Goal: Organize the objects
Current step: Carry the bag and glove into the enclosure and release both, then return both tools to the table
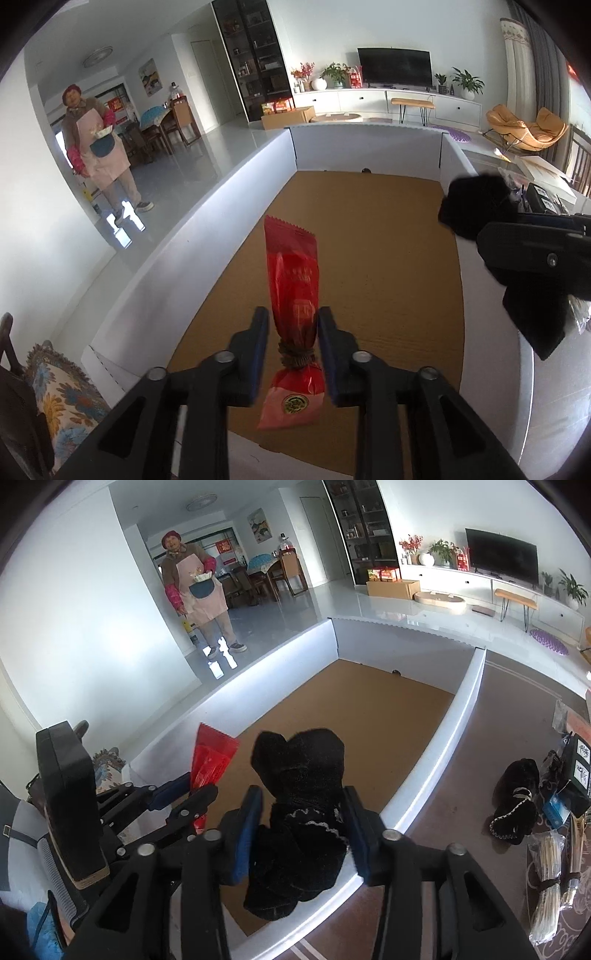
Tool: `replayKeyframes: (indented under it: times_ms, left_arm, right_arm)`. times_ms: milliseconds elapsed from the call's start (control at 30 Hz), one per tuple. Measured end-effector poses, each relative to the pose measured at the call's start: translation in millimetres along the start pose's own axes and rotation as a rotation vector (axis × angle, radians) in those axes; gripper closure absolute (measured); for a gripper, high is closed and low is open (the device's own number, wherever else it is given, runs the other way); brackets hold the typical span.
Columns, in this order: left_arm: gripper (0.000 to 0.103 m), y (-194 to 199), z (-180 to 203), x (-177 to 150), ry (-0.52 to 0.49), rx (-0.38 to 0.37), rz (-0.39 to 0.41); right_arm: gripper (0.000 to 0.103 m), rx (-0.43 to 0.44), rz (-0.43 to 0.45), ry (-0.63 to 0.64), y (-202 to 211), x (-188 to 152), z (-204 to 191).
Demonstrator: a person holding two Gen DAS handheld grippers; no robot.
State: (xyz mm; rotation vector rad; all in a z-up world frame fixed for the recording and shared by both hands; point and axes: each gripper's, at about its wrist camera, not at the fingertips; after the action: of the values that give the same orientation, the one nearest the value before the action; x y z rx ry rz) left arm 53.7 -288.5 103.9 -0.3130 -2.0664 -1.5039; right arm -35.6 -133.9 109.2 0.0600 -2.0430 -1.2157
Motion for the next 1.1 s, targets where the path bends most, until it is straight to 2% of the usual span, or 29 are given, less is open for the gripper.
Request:
replayKeyframes:
  times_ms: [33,67,133,233,300,367,567,700,800,900,1100]
  left_arm:
    - [0.028,-2,1,-1,0.003,0.018,-0.008]
    - [0.022,3,2,-4,0.006,0.045,0.013]
    - [0.001,22,6,-11,-0.003,0.072,0.064]
    - [0.000,31,15,-14,-0.021,0.063,0.093]
    - [0.000,42,27,-17,-0.033,0.031,0.114]
    - [0.000,55,42,-19,-0.047,-0.035,0.140]
    - [0.000,115,120,-41,-0.170,-0.344,0.207]
    - [0.000,140,192,-62,-0.324,-0.432,0.211]
    - [0.000,123,238,-74,-0.391,-0.465,0.150]
    - [0.000,92,268,-80,-0.393,-0.483,0.052]
    - [0.000,54,289,-74,-0.351,-0.473,0.022]
  right_arm:
    - [0.016,-0.004,-0.009,-0.013,-2,-1,1]
    - [0.011,-0.002,-0.005,-0.027,0,-3,4]
    - [0.010,-0.015,0.021,-0.044,7,-10,12]
    - [0.009,-0.072,0.055,-0.077,21,-27,32]
    - [0.006,-0.136,0.083,-0.103,33,-44,53]
    - [0.004,-0.211,0.094,-0.125,43,-67,73]
    - [0.004,-0.418,0.067,-0.277,81,-151,163]
    - [0.004,-0.532,0.045,-0.402,110,-198,221]
    - [0.004,-0.594,0.014,-0.463,127,-221,252]
    - [0.004,-0.645,-0.021,-0.483,135,-234,277]
    - [0.002,-0.642,-0.012,-0.538,139,-247,295]
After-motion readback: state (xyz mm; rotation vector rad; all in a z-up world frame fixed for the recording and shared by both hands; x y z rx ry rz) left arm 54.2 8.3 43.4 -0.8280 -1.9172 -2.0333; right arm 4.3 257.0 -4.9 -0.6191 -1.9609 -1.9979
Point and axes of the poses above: each gripper's, at about its wrist camera, not at the fingertips, and y roughly against the way its jaws point, z to its right, x to its top, and after that the axes turned 7 degrees about -z, right-handed
